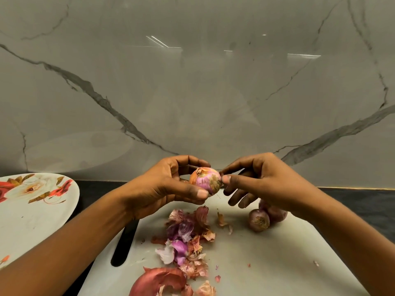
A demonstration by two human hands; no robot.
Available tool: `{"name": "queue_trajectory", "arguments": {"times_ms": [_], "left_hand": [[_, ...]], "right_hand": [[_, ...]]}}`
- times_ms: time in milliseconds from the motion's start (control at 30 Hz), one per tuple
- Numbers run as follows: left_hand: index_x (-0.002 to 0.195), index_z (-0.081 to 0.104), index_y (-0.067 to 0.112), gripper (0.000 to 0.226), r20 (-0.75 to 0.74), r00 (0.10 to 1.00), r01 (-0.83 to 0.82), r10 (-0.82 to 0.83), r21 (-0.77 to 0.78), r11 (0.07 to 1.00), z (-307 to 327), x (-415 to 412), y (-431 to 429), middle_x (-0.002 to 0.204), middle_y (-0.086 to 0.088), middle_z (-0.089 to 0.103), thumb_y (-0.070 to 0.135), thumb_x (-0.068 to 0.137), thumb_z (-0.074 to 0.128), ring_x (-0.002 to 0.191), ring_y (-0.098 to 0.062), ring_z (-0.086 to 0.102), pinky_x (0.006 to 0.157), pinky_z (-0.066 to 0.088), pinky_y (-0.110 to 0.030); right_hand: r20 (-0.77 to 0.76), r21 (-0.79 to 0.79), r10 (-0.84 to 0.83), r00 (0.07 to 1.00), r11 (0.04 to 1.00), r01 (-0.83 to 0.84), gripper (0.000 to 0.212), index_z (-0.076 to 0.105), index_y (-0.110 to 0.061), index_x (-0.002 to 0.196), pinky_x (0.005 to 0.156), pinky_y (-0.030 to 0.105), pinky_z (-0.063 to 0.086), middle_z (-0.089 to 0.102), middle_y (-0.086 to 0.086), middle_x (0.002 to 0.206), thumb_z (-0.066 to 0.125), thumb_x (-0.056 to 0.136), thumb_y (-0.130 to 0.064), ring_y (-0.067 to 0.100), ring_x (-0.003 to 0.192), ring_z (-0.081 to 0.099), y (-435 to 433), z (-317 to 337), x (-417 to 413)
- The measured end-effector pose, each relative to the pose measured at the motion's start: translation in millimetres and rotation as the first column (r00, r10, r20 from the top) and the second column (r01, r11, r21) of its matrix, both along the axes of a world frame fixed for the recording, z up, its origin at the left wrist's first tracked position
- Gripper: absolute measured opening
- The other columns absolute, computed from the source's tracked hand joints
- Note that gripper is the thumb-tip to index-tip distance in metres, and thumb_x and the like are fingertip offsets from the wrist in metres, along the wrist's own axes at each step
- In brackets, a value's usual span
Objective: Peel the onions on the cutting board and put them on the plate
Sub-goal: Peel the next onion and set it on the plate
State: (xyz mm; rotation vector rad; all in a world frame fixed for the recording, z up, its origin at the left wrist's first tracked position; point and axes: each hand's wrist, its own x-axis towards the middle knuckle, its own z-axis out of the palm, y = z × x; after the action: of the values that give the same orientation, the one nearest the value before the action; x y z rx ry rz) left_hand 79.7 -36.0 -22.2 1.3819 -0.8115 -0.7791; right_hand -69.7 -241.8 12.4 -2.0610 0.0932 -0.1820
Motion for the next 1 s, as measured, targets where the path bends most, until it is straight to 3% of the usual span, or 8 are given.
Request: {"name": "queue_trajectory", "arguments": {"times_ms": [133,300,467,633,800,933,1000], "left_hand": [[0.118,0.073,0.017,0.063,0.069,0.997,-0.033,0.033,0.000,0.999,-1.7,-2.2,-2.0,0.132,-0.013,0.066,-0.005,0.062,0.091,0.112,-0.038,0.073,0.090,0.064,-0.047],[0.113,0.072,0.024,0.063,0.194,0.980,-0.047,0.046,-0.002,0.999,-3.0,-8.7,-4.0,0.124,-0.005,0.069,0.001,0.060,0.096,0.106,-0.038,0.075,0.090,0.063,-0.049],[0.107,0.070,0.026,0.058,0.213,0.976,-0.032,0.036,-0.021,0.999,-1.8,-9.8,-3.8,0.119,0.003,0.070,0.001,0.061,0.096,0.104,-0.039,0.075,0.085,0.064,-0.045],[0.103,0.071,0.027,0.056,0.190,0.982,-0.019,0.026,-0.039,0.999,0.0,-9.8,-2.4,0.124,-0.003,0.068,-0.002,0.061,0.094,0.108,-0.040,0.073,0.090,0.063,-0.048],[0.104,0.070,0.026,0.058,0.199,0.979,-0.029,0.035,-0.032,0.999,0.1,-7.9,-1.9,0.127,-0.006,0.066,-0.003,0.061,0.095,0.108,-0.038,0.074,0.089,0.063,-0.048],[0.103,0.070,0.028,0.057,0.204,0.978,-0.039,0.043,-0.021,0.999,-0.7,-8.4,-2.6,0.122,-0.001,0.069,-0.001,0.060,0.095,0.108,-0.038,0.074,0.090,0.064,-0.050],[0.103,0.070,0.027,0.057,0.191,0.981,-0.040,0.042,-0.019,0.999,-0.9,-8.0,-3.1,0.123,-0.002,0.069,-0.001,0.060,0.095,0.109,-0.039,0.074,0.091,0.063,-0.051]], "right_hand": [[-0.053,0.122,0.025,0.998,0.992,-0.018,0.035,0.074,-0.006,0.116,0.068,0.029,0.065,0.080,0.017,0.092,0.075,0.087,-0.026,0.033,0.082,0.080,6.8,-0.5,-0.7],[-0.077,0.163,0.035,0.996,0.986,-0.022,0.027,0.073,-0.009,0.117,0.074,0.030,0.066,0.081,0.013,0.094,0.075,0.092,-0.017,0.028,0.087,0.080,14.4,-4.4,-0.2],[-0.056,0.167,-0.009,0.998,0.986,0.018,0.021,0.075,-0.013,0.112,0.078,0.033,0.066,0.081,0.014,0.091,0.074,0.091,-0.010,0.026,0.084,0.081,17.5,-5.4,-1.3],[-0.047,0.207,-0.027,0.999,0.978,0.036,0.020,0.075,-0.011,0.109,0.077,0.034,0.067,0.081,0.015,0.091,0.071,0.092,-0.003,0.028,0.086,0.081,19.1,-5.0,-0.9],[-0.064,0.248,-0.009,0.998,0.968,0.024,0.016,0.075,-0.012,0.110,0.077,0.032,0.066,0.081,0.016,0.094,0.069,0.095,-0.008,0.029,0.086,0.080,20.0,-3.8,-1.0],[-0.059,0.220,0.013,0.998,0.976,0.001,0.038,0.074,-0.015,0.112,0.075,0.027,0.065,0.081,0.013,0.092,0.082,0.076,-0.021,0.022,0.082,0.080,20.4,-4.8,-2.2],[-0.050,0.206,0.018,0.999,0.979,-0.008,0.034,0.073,-0.017,0.111,0.075,0.027,0.065,0.081,0.012,0.089,0.083,0.078,-0.015,0.021,0.081,0.080,20.3,-5.1,-2.7]]}}
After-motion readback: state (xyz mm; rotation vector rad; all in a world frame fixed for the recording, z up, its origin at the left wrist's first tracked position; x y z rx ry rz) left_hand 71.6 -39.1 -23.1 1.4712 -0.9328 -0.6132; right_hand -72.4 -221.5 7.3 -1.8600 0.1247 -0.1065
